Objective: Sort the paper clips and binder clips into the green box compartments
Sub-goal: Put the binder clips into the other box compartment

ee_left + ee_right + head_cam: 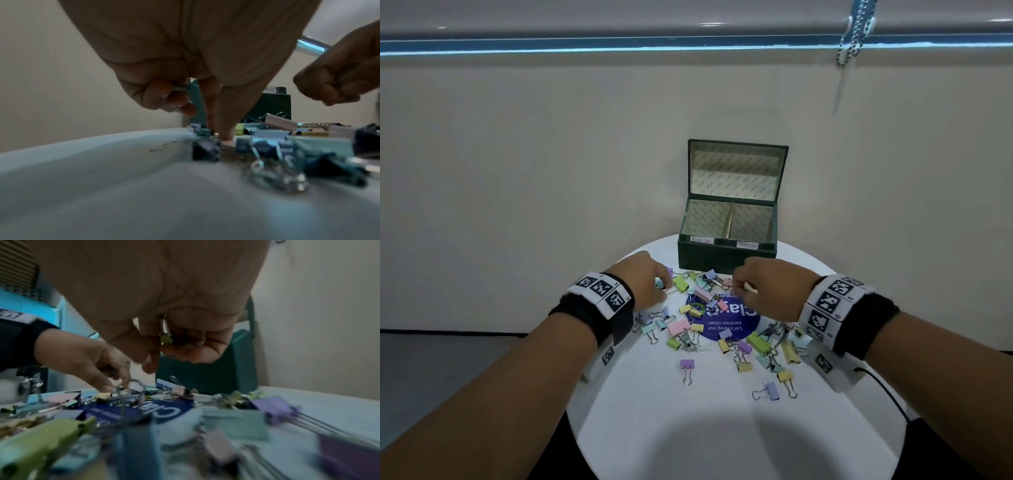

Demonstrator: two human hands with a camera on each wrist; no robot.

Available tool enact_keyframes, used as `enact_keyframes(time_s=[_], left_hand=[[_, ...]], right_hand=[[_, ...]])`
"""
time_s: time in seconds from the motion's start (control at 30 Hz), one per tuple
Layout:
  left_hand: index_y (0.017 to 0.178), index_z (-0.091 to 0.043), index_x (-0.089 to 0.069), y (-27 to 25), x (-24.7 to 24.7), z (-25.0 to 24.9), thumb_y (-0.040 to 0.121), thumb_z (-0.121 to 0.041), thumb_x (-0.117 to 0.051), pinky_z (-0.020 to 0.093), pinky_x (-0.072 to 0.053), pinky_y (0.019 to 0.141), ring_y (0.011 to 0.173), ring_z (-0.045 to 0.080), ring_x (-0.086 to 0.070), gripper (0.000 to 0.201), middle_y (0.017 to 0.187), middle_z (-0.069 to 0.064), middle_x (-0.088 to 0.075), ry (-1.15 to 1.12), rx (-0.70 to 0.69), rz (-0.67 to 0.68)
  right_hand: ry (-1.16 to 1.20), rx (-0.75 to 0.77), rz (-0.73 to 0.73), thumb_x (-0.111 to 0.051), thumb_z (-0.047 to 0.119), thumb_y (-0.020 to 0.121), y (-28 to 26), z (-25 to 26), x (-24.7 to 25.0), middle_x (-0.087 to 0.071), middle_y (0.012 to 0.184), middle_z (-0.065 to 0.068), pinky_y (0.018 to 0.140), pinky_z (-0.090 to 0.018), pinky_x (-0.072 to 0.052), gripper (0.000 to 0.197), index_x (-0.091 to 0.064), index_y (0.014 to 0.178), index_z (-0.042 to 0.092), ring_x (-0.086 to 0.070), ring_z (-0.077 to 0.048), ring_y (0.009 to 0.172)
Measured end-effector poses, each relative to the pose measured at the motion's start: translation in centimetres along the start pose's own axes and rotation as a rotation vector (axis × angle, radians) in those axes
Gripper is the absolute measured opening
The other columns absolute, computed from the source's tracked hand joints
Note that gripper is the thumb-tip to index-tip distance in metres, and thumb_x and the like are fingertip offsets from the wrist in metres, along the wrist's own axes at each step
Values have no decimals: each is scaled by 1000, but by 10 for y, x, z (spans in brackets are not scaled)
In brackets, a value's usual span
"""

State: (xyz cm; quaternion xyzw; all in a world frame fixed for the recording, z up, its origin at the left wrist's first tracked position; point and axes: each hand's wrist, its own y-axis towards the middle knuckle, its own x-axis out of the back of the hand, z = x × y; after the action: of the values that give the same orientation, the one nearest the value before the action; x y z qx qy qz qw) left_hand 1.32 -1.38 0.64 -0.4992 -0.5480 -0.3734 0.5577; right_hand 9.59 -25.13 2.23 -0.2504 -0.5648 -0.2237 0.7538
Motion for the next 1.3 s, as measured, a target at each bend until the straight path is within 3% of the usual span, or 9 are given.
enact_keyframes(time_s=[0.13, 0.2, 0.37, 0.5, 0.67, 0.83, 0.97, 1.1, 1.3], left_hand=[[90, -27, -72, 0, 1, -3, 88, -28, -64, 20, -34, 65, 78, 12, -51, 9, 84, -9, -50, -39, -37, -39], [86, -22, -70, 1, 0, -4, 89, -25, -61, 19, -32, 60, 77, 12, -53, 10, 80, -10, -54, -52, -41, -41], [106, -25, -60, -2, 4, 5, 89, -28, -56, 29, -48, 85, 98, 19, -58, 18, 108, -3, -59, -39, 77, -56], [107, -22, -66, -7, 4, 12, 84, -29, -56, 34, -55, 86, 96, 19, -64, 27, 107, -1, -67, 40, 145, 15], [106, -23, -70, -6, 3, 11, 82, -27, -64, 31, -55, 84, 99, 19, -65, 24, 105, -2, -70, 58, 104, 61], [136, -37, -52, -8, 2, 11, 93, -36, -54, 29, -43, 95, 121, 17, -53, 43, 137, -6, -55, 23, 29, 53], [111, -33, -64, -4, 2, 7, 90, -30, -57, 25, -40, 77, 95, 14, -55, 22, 113, -6, -63, 13, 14, 46], [103, -26, -60, -6, 2, 5, 89, -26, -54, 27, -48, 76, 92, 17, -58, 15, 101, -4, -61, 13, 10, 18], [92, -25, -59, -8, 4, 5, 87, -17, -50, 25, -46, 73, 88, 17, -58, 14, 93, -5, -62, -40, -17, -22]], right_hand=[[-207, -11, 100, -63, 44, 91, 25, 22, -11, -51, 109, 5, 84, -30, -50, 29, -60, 117, 30, -54, -16, 94], [-192, -7, 122, -65, 38, 91, 32, 27, -14, -57, 108, 2, 80, -29, -49, 22, -63, 109, 27, -57, -18, 93], [-190, -47, 197, -62, 27, 93, 38, 25, -10, -65, 99, 1, 76, -25, -46, 12, -67, 102, 19, -61, -19, 92], [-147, -88, 210, -63, 29, 94, 34, 18, -9, -67, 102, -1, 81, -26, -51, 15, -66, 104, 19, -63, -19, 95], [-153, -84, 224, -59, 27, 94, 31, 14, -11, -67, 97, -2, 76, -24, -50, 13, -65, 101, 18, -61, -18, 88], [-38, -39, 171, -60, 20, 90, 33, 10, 0, -61, 77, 3, 70, -25, -52, 14, -57, 77, 23, -56, -14, 72], [87, -8, 31, -58, 16, 92, 39, 13, 25, -55, 69, 7, 62, -20, -44, 21, -52, 72, 22, -48, -7, 61], [185, -44, -137, -59, 15, 91, 56, 16, 47, -58, 77, 3, 62, -19, -39, 17, -54, 75, 19, -49, -8, 66], [525, -91, -53, -63, 17, 91, 68, 16, 54, -61, 71, -2, 59, -30, -46, 12, -56, 81, 17, -53, -16, 64]])
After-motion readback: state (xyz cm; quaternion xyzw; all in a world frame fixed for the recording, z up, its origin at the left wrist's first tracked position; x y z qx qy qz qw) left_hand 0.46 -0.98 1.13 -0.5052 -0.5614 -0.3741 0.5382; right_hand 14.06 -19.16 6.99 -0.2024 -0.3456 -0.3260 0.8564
